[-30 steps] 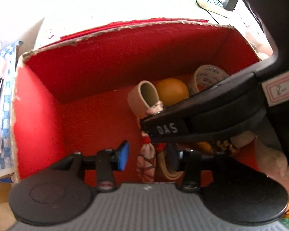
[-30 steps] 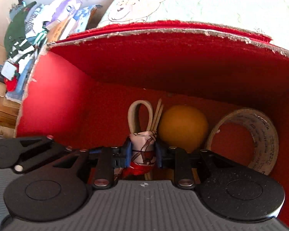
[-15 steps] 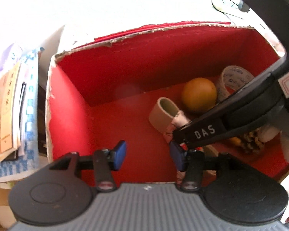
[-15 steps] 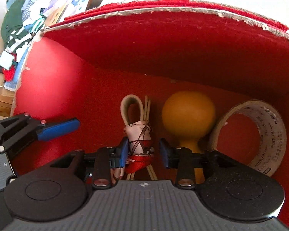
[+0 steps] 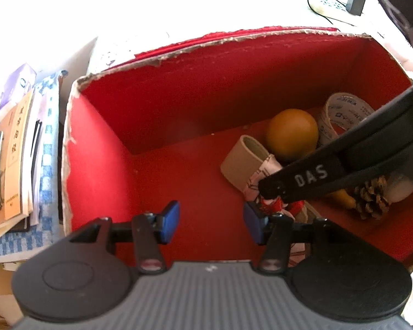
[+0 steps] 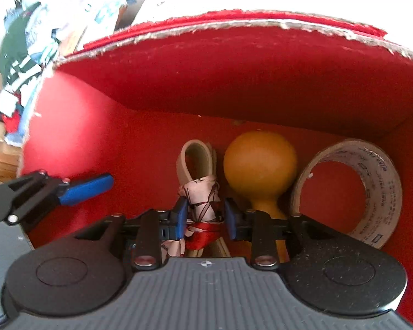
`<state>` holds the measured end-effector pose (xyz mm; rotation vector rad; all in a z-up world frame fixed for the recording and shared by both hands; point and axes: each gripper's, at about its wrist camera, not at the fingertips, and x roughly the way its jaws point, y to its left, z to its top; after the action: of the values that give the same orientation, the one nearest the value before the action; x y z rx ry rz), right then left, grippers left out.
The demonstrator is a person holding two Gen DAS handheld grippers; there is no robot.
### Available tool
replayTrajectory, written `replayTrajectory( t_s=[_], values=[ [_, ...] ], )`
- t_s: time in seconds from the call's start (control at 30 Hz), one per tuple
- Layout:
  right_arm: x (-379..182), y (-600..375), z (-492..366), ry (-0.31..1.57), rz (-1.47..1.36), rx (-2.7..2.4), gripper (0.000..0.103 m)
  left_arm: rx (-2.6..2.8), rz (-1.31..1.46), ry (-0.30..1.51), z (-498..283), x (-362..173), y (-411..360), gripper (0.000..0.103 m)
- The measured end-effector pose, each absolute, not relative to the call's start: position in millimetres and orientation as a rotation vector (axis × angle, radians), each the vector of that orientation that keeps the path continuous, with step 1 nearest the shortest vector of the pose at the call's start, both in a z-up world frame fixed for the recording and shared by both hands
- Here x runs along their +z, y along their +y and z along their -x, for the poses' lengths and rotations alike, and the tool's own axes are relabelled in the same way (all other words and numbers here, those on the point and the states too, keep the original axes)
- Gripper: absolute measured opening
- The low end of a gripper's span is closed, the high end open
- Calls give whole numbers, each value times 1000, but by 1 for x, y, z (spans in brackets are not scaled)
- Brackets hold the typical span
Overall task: Organize objects
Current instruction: 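Lower the pouch into the box beside the gourd and open the right gripper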
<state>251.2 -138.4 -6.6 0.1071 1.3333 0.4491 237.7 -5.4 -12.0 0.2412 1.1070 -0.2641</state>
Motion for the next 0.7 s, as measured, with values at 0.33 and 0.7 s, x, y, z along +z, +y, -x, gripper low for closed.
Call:
replayTrajectory(
  t_s=[0.33, 0.7],
  values=[
    [1, -134, -245, 1273, -23, 393, 21, -244, -262, 1094, -239, -18, -11, 58],
    [12, -157, -239, 1228, -51, 385, 22, -249, -279, 1110, -237, -17, -14, 60]
  ],
)
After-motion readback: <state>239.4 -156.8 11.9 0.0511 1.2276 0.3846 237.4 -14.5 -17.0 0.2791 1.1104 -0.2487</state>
